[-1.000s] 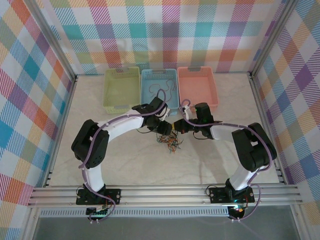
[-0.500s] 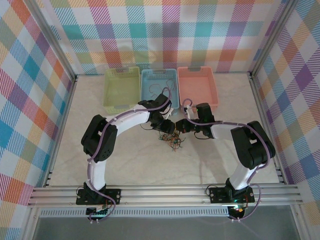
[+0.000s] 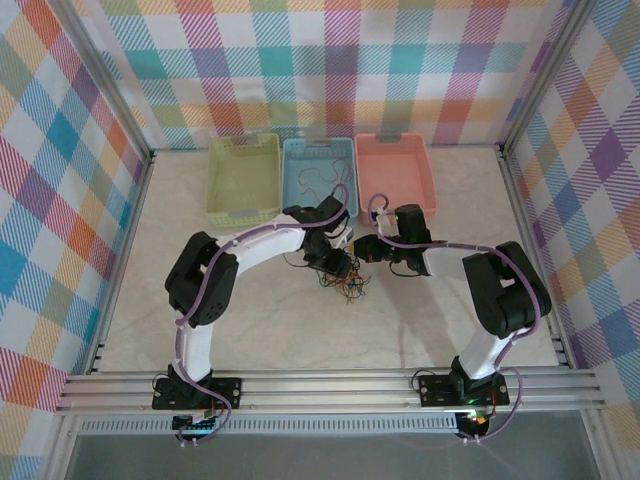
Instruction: Untangle the cables
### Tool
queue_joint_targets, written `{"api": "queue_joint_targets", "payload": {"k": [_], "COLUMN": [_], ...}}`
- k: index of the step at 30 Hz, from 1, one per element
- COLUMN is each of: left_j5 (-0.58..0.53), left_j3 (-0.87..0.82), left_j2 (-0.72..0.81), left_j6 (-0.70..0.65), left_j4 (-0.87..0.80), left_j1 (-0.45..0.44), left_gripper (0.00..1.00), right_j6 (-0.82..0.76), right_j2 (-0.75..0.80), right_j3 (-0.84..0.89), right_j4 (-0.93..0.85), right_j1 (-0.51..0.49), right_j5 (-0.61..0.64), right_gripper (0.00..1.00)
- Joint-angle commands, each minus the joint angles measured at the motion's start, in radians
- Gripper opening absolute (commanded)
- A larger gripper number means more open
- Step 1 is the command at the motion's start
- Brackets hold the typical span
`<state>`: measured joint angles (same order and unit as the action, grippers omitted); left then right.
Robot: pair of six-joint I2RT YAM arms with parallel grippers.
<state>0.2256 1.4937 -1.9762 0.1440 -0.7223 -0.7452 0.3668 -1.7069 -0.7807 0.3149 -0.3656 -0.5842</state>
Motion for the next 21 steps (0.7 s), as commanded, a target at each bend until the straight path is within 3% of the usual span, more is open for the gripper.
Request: {"api": "queue_joint_targets", "payload": {"k": [1,15,18,21], "left_j5": [-0.041,-0.033,-0.028,-0.029], "left_j3": [0.005,0.047,0.043,0.034], "left_j2": [-0.016,-0.071,-0.071,-0.066], "left_j6": [-0.021,-0.052,-0.055,-0.055], "left_j4": [-0.065,-0.134,-0.135,-0.133], "left_j1": [-0.021,-0.045,-0.046,-0.046], "left_gripper": [0.47,0.26,0.14,0.09], "right_j6": [0.022,0.061,0.063,0.066], "right_j2": [0.015,0.068,0.072,0.09], "right_j3": [-0.001,0.063,0.066,0.081], "right_j4": [0.026,0.11,0.109,0.118], "right_j1": [0.011,0.048,0.052,0.059], "right_j5": [0.01,0.055,0.062,0.09], "right_gripper": [0.0,0.0,0.0,0.0]}}
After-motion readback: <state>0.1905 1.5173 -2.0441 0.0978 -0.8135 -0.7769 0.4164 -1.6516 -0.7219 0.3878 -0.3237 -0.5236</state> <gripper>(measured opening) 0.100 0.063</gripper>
